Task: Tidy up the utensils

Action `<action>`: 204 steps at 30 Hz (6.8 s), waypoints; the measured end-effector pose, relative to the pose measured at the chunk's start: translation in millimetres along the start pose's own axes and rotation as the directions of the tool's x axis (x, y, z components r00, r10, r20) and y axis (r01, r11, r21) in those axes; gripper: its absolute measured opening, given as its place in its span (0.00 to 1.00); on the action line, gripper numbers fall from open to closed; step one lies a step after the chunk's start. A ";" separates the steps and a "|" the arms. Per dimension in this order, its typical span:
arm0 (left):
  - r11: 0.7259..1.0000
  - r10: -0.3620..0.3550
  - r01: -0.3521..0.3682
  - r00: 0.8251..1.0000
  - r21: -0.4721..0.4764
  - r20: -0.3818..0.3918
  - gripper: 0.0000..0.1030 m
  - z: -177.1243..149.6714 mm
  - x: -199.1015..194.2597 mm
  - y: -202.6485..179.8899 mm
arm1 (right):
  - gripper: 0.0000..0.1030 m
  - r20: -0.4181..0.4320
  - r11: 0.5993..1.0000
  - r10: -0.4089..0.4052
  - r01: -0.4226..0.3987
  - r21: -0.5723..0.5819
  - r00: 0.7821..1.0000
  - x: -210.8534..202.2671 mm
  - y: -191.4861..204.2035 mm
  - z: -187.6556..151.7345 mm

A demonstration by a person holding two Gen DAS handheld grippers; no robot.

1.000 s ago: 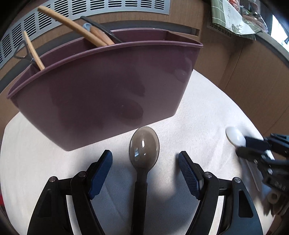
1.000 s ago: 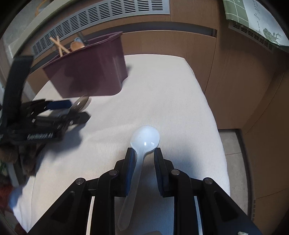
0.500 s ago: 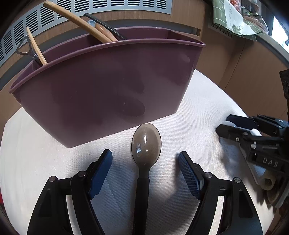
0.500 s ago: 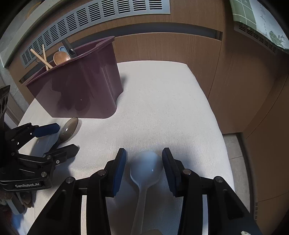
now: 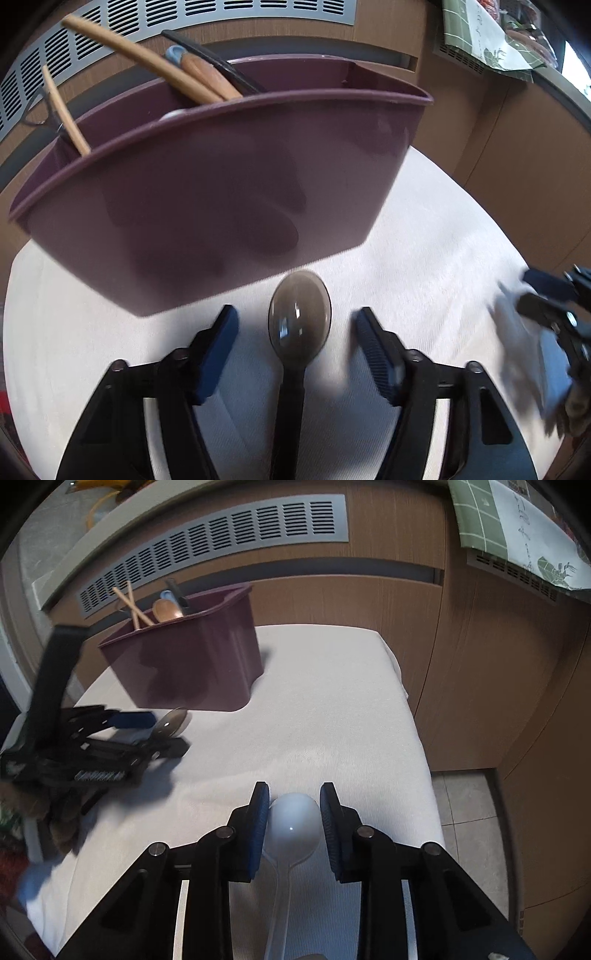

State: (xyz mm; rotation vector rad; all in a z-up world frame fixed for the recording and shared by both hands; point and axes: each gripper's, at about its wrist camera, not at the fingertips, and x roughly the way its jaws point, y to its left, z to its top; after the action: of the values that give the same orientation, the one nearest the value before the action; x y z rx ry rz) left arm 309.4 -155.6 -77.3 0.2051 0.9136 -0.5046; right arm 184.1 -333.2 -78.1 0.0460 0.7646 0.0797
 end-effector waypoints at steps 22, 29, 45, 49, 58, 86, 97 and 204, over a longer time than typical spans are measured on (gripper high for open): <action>0.973 -0.055 0.114 0.960 -0.203 0.276 0.33 -94.4 -141.7 13.2 | 0.24 0.079 0.987 0.070 -0.058 -0.153 0.994 -48.8 33.2 -24.0; 0.971 -0.019 0.113 0.914 -0.210 0.404 0.33 -91.6 -192.2 19.8 | 0.20 0.206 0.991 0.054 -0.028 -0.128 0.977 -78.4 40.2 -12.5; 0.960 -0.010 0.126 0.908 -0.251 0.418 0.33 -99.6 -200.0 37.9 | 0.27 0.102 0.970 0.156 -0.134 -0.201 0.982 -62.2 54.1 1.7; 0.959 -0.009 0.124 0.912 -0.254 0.411 0.33 -100.8 -197.6 38.7 | 0.27 -0.013 0.963 0.114 -0.114 -0.243 0.993 -32.8 53.8 -12.1; 0.953 -0.011 0.131 0.915 -0.271 0.404 0.33 -101.7 -195.6 42.3 | 0.28 -0.130 0.968 0.058 -0.088 -0.237 0.990 11.9 49.8 -19.7; 0.974 0.002 0.128 0.821 -0.188 0.570 0.32 -23.7 -266.3 51.9 | 0.30 0.319 0.983 0.051 0.009 -0.185 0.946 -76.6 77.8 94.6; 0.958 -0.002 0.193 0.749 -0.214 0.663 0.32 72.6 -243.4 105.7 | 0.31 0.652 0.983 0.183 -0.120 -0.140 0.736 -115.0 91.8 211.0; 0.913 0.355 -0.238 0.862 -0.330 0.361 0.77 -165.3 -189.5 -13.5 | 0.40 0.307 0.997 -0.013 0.037 -0.073 0.952 -92.4 102.0 -56.4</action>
State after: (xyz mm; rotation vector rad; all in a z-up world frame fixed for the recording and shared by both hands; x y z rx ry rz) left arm 90.6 -42.2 -25.0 -0.0192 0.5089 -0.1140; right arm 72.9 -239.1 -47.8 -0.0251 0.4508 0.0762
